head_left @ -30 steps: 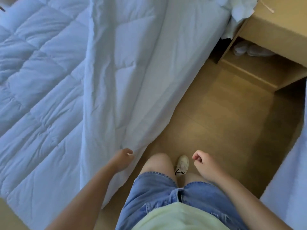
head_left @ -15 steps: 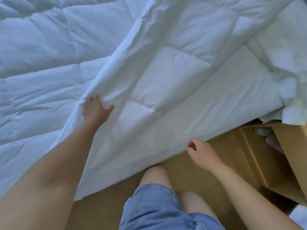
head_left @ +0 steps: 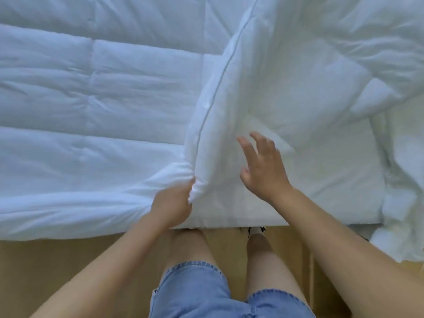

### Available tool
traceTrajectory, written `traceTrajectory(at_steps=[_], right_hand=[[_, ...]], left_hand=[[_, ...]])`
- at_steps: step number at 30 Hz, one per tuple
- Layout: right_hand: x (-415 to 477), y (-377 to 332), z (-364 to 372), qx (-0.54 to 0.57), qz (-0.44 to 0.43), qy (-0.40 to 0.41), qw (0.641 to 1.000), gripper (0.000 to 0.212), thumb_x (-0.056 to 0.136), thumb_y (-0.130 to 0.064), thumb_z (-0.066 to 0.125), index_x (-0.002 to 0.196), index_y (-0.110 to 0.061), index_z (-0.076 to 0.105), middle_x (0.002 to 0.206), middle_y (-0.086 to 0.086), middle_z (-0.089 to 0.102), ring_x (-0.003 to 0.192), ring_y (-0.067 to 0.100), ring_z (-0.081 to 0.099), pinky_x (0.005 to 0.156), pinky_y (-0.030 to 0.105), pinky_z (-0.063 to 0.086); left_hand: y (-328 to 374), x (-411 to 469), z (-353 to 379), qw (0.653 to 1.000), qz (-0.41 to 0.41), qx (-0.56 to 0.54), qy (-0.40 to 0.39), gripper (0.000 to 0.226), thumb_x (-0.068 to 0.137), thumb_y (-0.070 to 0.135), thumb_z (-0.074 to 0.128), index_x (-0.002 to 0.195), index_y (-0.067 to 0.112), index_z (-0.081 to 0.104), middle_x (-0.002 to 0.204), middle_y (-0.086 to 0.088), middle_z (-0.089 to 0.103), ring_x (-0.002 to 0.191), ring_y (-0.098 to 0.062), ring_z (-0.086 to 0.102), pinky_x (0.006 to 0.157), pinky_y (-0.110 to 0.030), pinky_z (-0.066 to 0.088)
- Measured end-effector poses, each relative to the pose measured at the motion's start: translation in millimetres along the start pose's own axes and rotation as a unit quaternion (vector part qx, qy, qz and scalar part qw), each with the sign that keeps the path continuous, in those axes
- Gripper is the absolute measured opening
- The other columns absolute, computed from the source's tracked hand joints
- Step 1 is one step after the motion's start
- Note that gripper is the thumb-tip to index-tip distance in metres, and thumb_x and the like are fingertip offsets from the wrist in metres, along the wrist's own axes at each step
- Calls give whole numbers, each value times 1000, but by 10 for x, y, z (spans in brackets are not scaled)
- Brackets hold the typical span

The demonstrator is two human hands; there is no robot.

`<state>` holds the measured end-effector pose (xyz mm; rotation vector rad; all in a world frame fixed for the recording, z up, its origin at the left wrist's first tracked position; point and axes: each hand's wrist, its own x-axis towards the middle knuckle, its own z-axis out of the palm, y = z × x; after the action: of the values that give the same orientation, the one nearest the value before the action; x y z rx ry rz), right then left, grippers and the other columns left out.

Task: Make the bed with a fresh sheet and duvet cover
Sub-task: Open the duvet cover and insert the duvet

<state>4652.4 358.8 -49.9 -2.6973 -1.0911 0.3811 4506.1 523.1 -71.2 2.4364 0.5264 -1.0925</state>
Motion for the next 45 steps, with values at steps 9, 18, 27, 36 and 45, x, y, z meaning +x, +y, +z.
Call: traceTrajectory(at_steps=[9, 18, 27, 36, 45], right_hand=[[362, 395, 40, -340, -362, -213, 841, 70, 92, -39, 51, 151, -29, 14, 160, 7, 8, 147, 31, -1, 110, 60, -9], [-534, 494, 386, -187, -312, -322, 874, 23, 98, -31, 37, 94, -15, 53, 93, 6, 63, 93, 28, 60, 72, 34, 29], [-1139, 930, -182, 62, -204, -105, 971, 22, 82, -22, 55, 87, -3, 65, 92, 14, 62, 85, 31, 56, 78, 40, 45], [-235, 1429, -61, -4, 197, -127, 972, 44, 88, -13, 48, 132, -20, 44, 127, 12, 48, 114, 35, 50, 80, 35, 39], [-2857, 1970, -75, 116, 287, -320, 895, 54, 80, -23, 56, 132, -26, 44, 137, -4, 36, 129, 20, 32, 107, 32, 28]], left_hand=[[109, -1044, 1123, 980, 78, 155, 102, 21, 40, 10, 68, 60, 12, 63, 56, -5, 52, 38, -22, 49, 46, -22, 22], [752, 14, 667, 911, -96, -360, 174, 94, 80, 69, 50, 151, 19, 12, 155, -5, 20, 142, -21, 19, 115, -42, 20], [2316, 827, 637, 899, 76, -424, 79, 59, 90, 24, 50, 144, 24, 28, 125, -8, 57, 106, -31, 59, 81, -32, 46], [2372, 4, 628, 953, 292, -51, 69, 47, 96, 40, 43, 136, 14, 42, 115, -5, 54, 89, -25, 54, 68, -33, 42], [3412, 470, 458, 970, 232, -65, -45, 93, 82, 66, 50, 151, 22, 6, 149, -8, 30, 138, -29, 25, 107, -45, 29]])
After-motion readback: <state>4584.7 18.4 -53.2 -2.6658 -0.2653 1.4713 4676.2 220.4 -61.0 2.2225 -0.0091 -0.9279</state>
